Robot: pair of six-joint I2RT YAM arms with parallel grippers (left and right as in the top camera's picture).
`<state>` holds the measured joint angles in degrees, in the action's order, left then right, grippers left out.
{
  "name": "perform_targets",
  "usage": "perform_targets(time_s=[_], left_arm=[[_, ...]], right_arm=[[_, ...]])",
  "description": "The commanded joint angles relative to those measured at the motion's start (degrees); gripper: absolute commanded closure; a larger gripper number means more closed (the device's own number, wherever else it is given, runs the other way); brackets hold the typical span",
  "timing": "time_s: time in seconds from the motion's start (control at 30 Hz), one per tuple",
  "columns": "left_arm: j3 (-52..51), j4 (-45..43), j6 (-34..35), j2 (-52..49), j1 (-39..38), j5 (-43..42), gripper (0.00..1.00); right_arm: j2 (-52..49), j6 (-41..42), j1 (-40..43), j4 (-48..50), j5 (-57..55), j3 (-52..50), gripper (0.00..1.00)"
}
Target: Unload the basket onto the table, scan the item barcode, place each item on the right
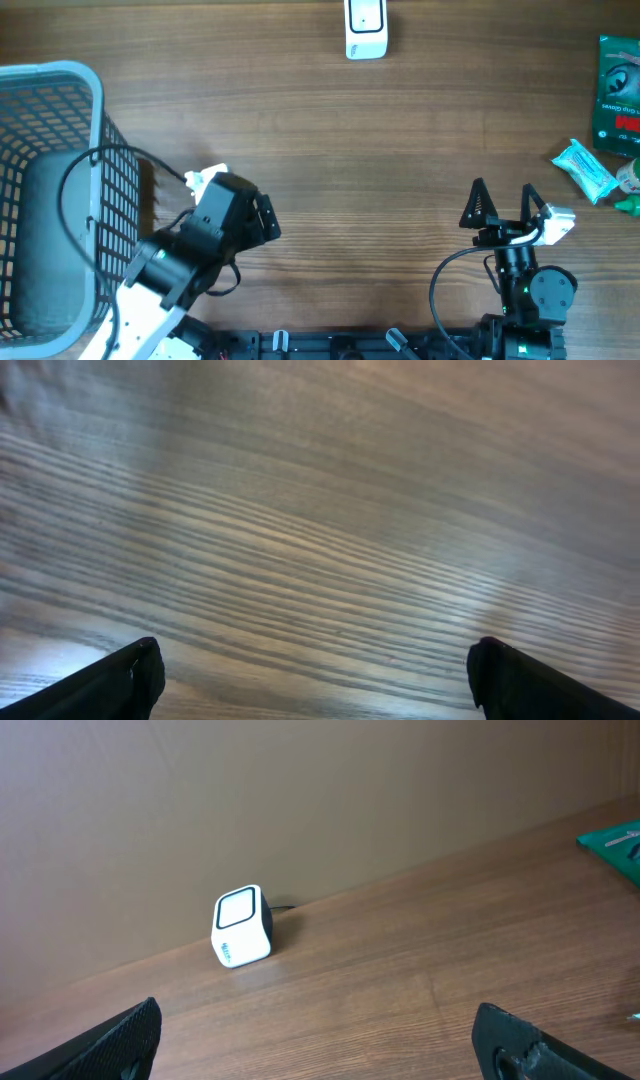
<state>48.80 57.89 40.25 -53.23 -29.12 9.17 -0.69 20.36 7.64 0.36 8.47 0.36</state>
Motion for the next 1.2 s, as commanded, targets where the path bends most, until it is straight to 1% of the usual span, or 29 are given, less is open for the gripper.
perform_targets(time_s=[0.0, 0.07, 0.1, 0.2, 0.27, 0.33, 0.4, 0.43, 0.47, 0.57, 0.6, 0.63, 0.7, 0.73, 0.8, 0.87, 0.97, 1.0, 1.03, 1.07, 1.13, 1.17], left_arm=[[-0.07, 0.7, -0.44, 7.87, 0.44, 1.84, 0.0], [-0.37, 0.94, -0.94, 12.59, 2.89, 1.2, 0.0], [-1.6, 0.52, -0.98, 16.26, 4.87, -0.74, 0.0], [-8.85, 0.26, -1.01, 26.73, 11.39, -4.04, 0.0], [-16.15, 1.01, -1.01, 36.48, 19.43, -8.35, 0.0], [-20.74, 1.09, -1.42, 43.78, 28.79, -8.46, 0.0], [-21.33, -0.55, -7.32, 46.62, 35.45, -8.5, 0.0], [-21.33, -3.17, -13.86, 47.6, 38.03, -8.5, 0.0], [-21.33, -5.42, -18.84, 48.06, 39.74, -8.48, 0.0], [-21.33, -10.69, -31.41, 48.39, 44.48, -7.74, 0.0], [-21.33, -11.3, -34.34, 48.39, 45.75, -6.4, 0.0], [-21.33, -11.37, -38.07, 48.39, 46.8, -3.37, 0.0], [-21.33, -10.73, -41.94, 48.39, 47.87, -0.37, 0.0], [-21.33, -10.51, -43.23, 48.39, 48.3, 0.39, 0.0], [-21.35, -10.08, -49.62, 48.39, 49.77, 1.62, 0.0], [-21.35, -10.4, -56.28, 48.63, 51.08, 4.83, 0.0], [-21.35, -11.08, -65.22, 50.1, 52.33, 5.57, 0.0], [-21.35, -11.76, -66.34, 50.6, 52.96, 6.34, 0.0], [-21.35, -12.57, -66.14, 51.63, 54.1, 5.33, 0.0], [-21.35, -12.74, -64.67, 52.35, 54.4, 2.43, 0.0], [-21.38, -13.57, -58.01, 53.0, 52.68, -4.79, 0.0], [-21.55, -16.13, -52.96, 53.0, 49.7, -7.96, 0.0]], right_arm=[[0.26, 0.68, -0.07, 0.17, -1.03, -0.07, 0.0], [0.26, 0.68, -0.07, 0.17, -1.01, -0.07, 0.0], [0.26, 0.68, -0.07, 0.17, -1.03, -0.07, 0.0], [0.26, 0.68, -0.07, 0.17, -1.03, -0.07, 0.0], [0.26, 0.68, -0.07, 0.17, -1.03, -0.07, 0.0], [0.26, 0.68, -0.07, 0.17, -1.03, -0.07, 0.01], [0.26, 0.72, -0.07, 0.17, -1.01, -0.07, 0.0], [0.26, 0.7, -0.07, 0.17, -1.01, -0.07, 0.0], [0.26, 0.7, -0.07, 0.17, -1.03, -0.07, 0.0], [0.26, 0.68, -0.07, 0.17, -1.03, -0.07, 0.0], [0.26, 0.68, -0.07, 0.17, -1.01, -0.07, 0.0], [0.26, 0.7, -0.07, 0.15, -1.03, -0.07, 0.0], [0.26, 0.68, -0.07, 0.17, -1.03, -0.07, 0.0], [0.26, 0.68, -0.07, 0.17, -1.03, -0.07, 0.0], [0.26, 0.68, -0.07, 0.17, -1.03, -0.07, 0.0], [0.26, 0.68, -0.07, 0.17, -1.03, -0.07, 0.0], [0.26, 0.7, -0.07, 0.17, -1.01, -0.07, 0.0], [0.26, 0.68, -0.07, 0.17, -1.03, -0.07, 0.0], [0.26, 0.68, -0.07, 0.17, -1.03, -0.07, 0.0], [0.26, 0.68, -0.07, 0.15, -1.03, -0.07, 0.0], [0.26, 0.7, -0.07, 0.17, -1.03, -0.07, 0.01], [0.26, 0.7, -0.07, 0.17, -1.03, -0.07, 0.0]])
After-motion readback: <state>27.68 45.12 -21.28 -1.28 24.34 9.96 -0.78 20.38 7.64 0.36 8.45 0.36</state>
